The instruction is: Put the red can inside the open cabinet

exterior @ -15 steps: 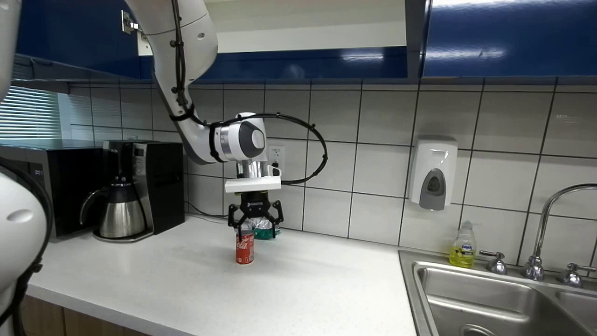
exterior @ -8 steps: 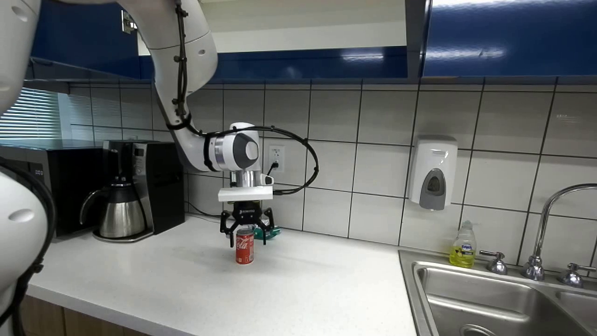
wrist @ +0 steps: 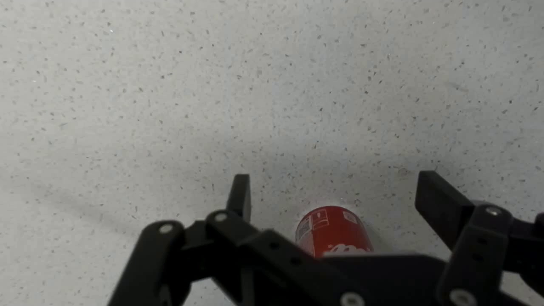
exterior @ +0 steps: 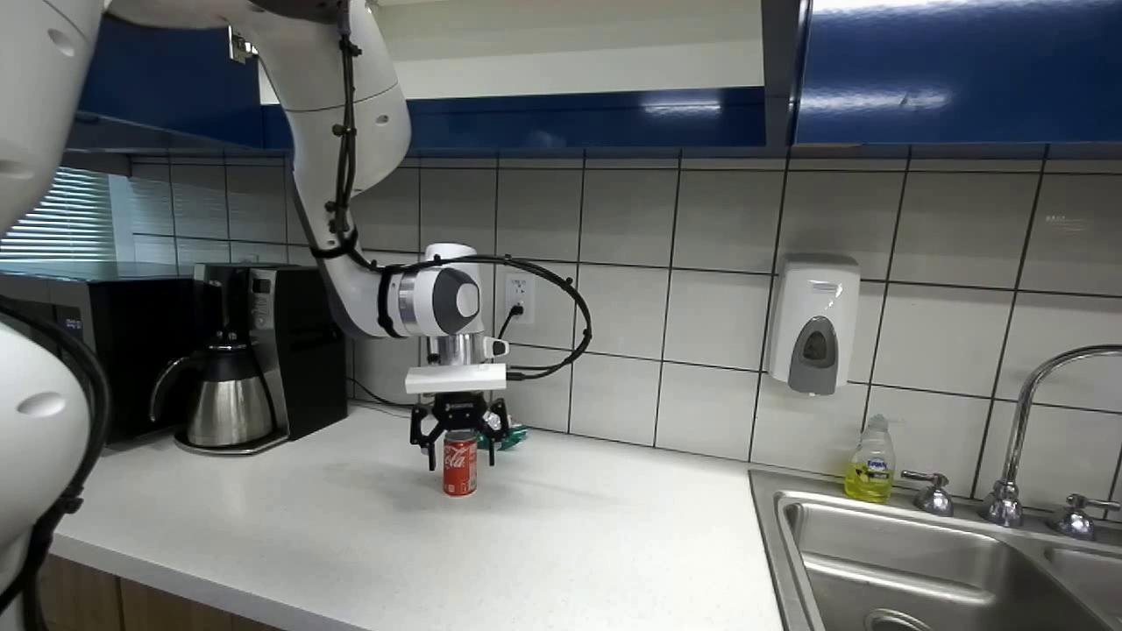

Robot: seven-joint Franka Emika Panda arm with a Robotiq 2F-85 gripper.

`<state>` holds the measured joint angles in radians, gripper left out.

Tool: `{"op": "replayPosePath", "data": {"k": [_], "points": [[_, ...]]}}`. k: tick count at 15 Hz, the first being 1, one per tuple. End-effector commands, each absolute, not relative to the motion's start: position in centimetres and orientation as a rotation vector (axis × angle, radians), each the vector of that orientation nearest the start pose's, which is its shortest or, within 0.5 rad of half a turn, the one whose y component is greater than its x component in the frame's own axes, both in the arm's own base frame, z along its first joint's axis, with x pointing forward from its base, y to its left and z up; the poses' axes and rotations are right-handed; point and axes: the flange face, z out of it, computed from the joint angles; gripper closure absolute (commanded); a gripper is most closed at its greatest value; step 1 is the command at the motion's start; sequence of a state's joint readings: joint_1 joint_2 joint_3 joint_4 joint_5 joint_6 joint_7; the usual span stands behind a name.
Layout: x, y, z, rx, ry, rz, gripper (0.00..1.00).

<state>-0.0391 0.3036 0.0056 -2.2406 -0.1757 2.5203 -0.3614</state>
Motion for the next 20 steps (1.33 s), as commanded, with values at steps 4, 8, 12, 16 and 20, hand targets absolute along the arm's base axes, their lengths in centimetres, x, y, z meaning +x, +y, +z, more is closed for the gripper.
{"op": "replayPosePath", "data": {"k": [4, 8, 12, 16, 20], "points": [[54.2, -1.1, 22.1, -3.141, -0.675, -0.073, 0.0], [54.1, -1.1, 21.4, -3.126, -0.634, -0.141, 0.0], [54.2, -1.6, 20.9, -3.12, -0.574, -0.22, 0.0], [54.7, -2.2, 20.7, -3.126, -0.539, -0.288, 0.0], [54.9, -1.9, 20.4, -3.123, -0.547, -0.319, 0.0]]}}
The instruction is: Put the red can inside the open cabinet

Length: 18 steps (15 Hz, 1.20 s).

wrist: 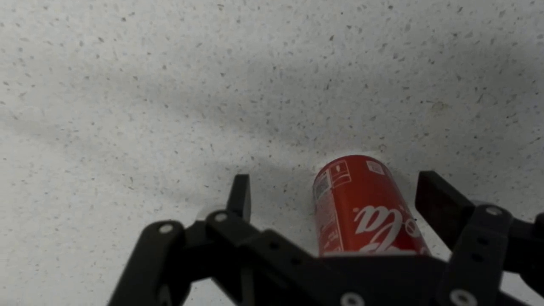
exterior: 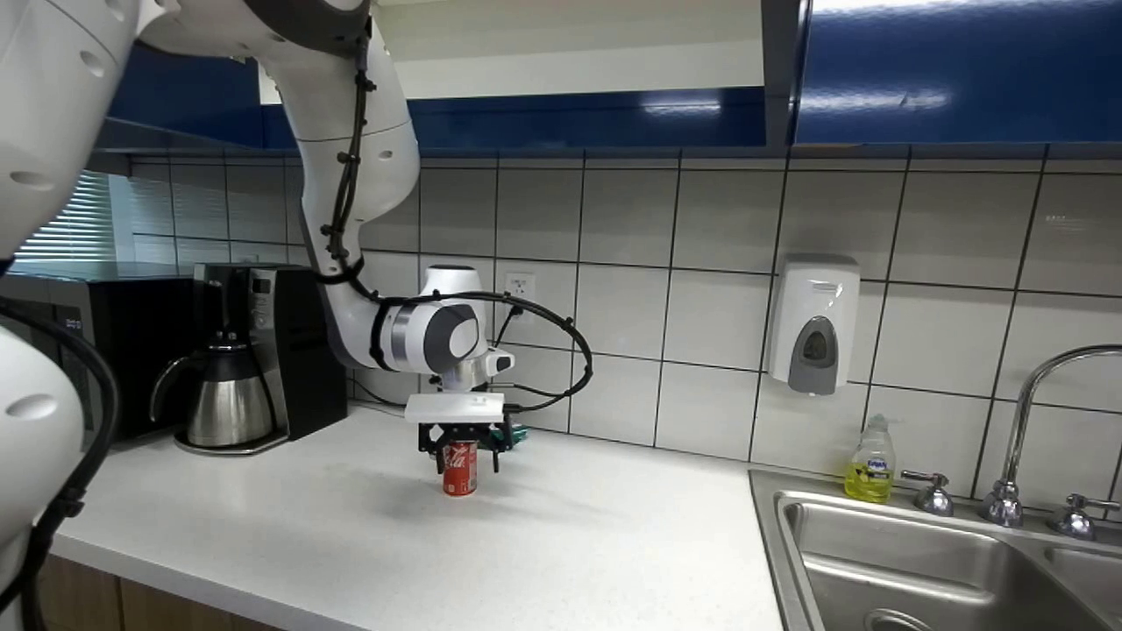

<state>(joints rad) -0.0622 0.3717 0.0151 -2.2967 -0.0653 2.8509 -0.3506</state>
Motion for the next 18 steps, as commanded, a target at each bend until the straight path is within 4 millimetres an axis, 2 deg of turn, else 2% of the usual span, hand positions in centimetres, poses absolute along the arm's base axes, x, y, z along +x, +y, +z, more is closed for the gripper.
{"op": "replayPosePath", "data": {"k": [1, 10, 18], "points": [[54.9, -1.8, 20.3, -3.122, -0.551, -0.325, 0.0], [55.6, -0.4, 20.3, -3.106, -0.586, -0.381, 0.0], [56.1, -0.1, 20.0, -3.106, -0.594, -0.396, 0.0]]}}
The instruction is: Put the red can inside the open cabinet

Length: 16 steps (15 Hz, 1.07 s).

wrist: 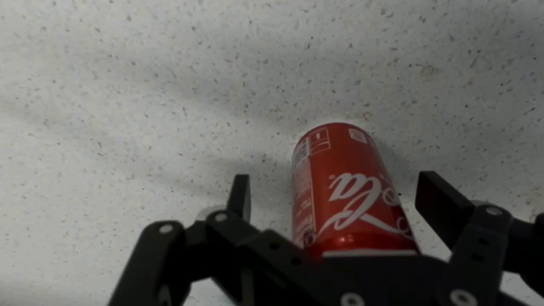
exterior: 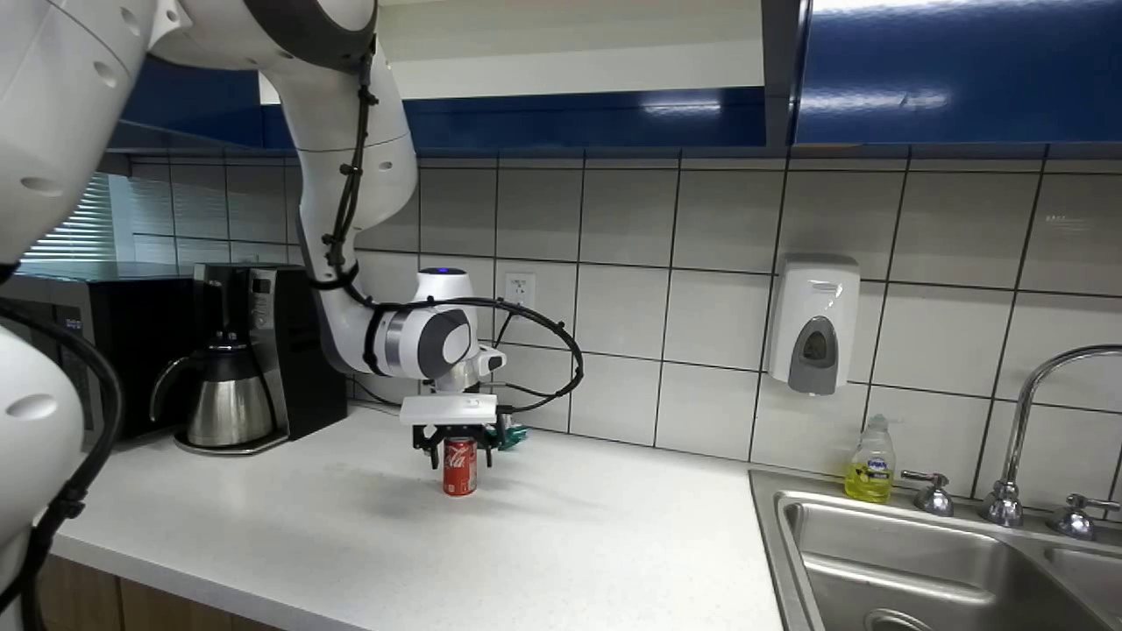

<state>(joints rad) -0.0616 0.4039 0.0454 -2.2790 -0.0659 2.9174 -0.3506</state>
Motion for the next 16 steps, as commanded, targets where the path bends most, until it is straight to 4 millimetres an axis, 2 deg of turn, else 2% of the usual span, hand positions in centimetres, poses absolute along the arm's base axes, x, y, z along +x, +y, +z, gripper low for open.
{"op": "replayPosePath", "data": {"k": [1, 2, 3, 5, 8, 9, 14, 16], "points": [[56.2, -0.1, 20.0, -3.105, -0.595, -0.397, 0.0], [56.2, 0.0, 19.9, -3.104, -0.595, -0.4, 0.07], [56.3, 0.1, 19.8, -3.101, -0.601, -0.403, 0.28], [56.4, 0.3, 19.7, -3.099, -0.603, -0.41, 0.33], [56.5, 0.5, 19.5, -3.095, -0.61, -0.424, 0.56], [56.6, 0.5, 19.6, -3.094, -0.61, -0.432, 0.6], [56.8, -0.2, 19.9, -3.107, -0.588, -0.425, 0.61], [56.9, -1.5, 20.8, -3.138, -0.544, -0.401, 0.61]]}}
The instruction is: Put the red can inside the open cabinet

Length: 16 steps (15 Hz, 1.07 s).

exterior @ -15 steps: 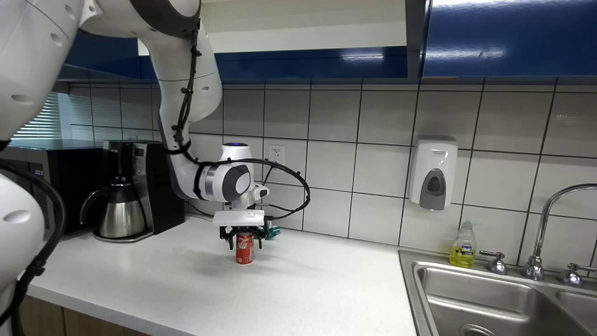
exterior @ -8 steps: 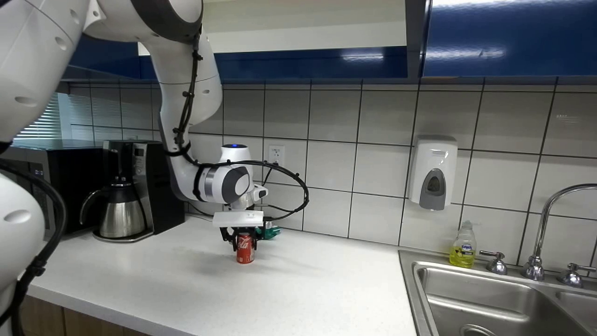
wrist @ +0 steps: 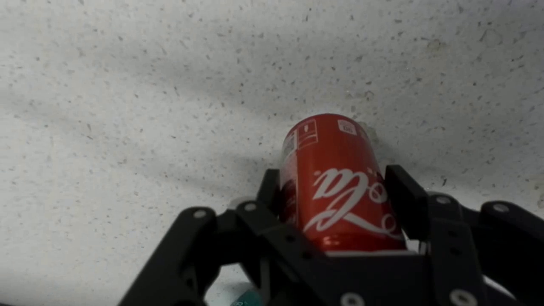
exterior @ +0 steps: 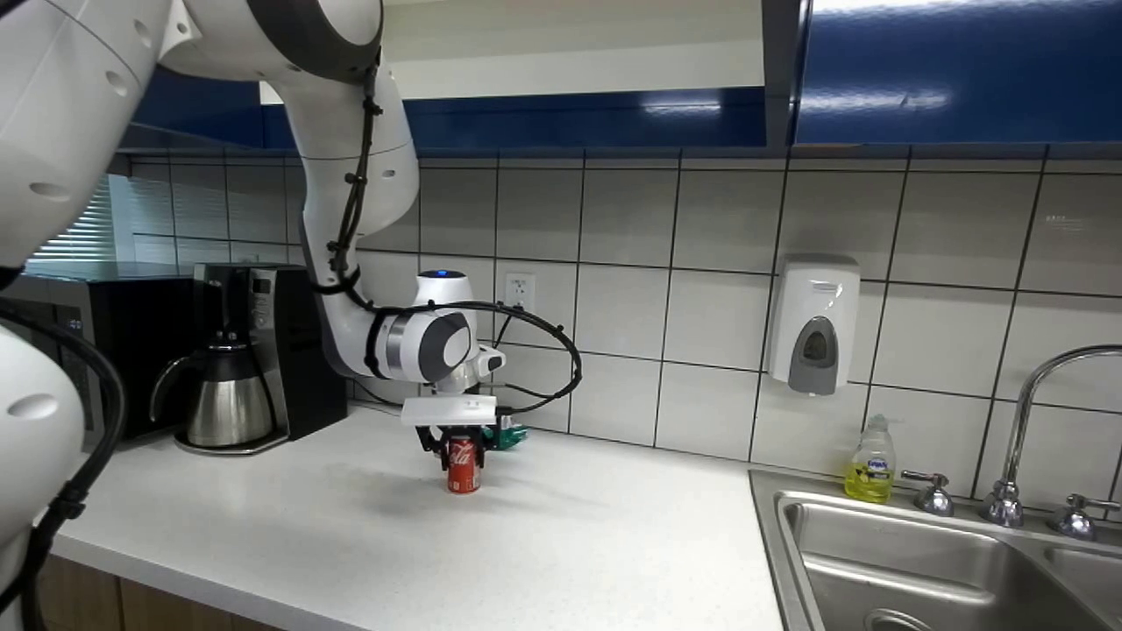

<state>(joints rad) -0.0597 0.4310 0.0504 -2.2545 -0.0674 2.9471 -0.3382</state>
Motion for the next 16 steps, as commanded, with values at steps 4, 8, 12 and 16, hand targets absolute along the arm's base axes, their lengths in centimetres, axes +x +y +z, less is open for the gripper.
{"op": "replayPosePath", "data": {"k": [4, 8, 12, 16], "points": [[56.5, -4.5, 23.1, -3.204, -0.474, -0.355, 0.61], [55.7, -5.8, 25.0, -3.241, -0.463, -0.282, 0.61], [54.7, -5.4, 27.7, -3.24, -0.461, -0.259, 0.61], [53.0, -4.8, 31.3, -3.24, -0.456, -0.266, 0.61]]}}
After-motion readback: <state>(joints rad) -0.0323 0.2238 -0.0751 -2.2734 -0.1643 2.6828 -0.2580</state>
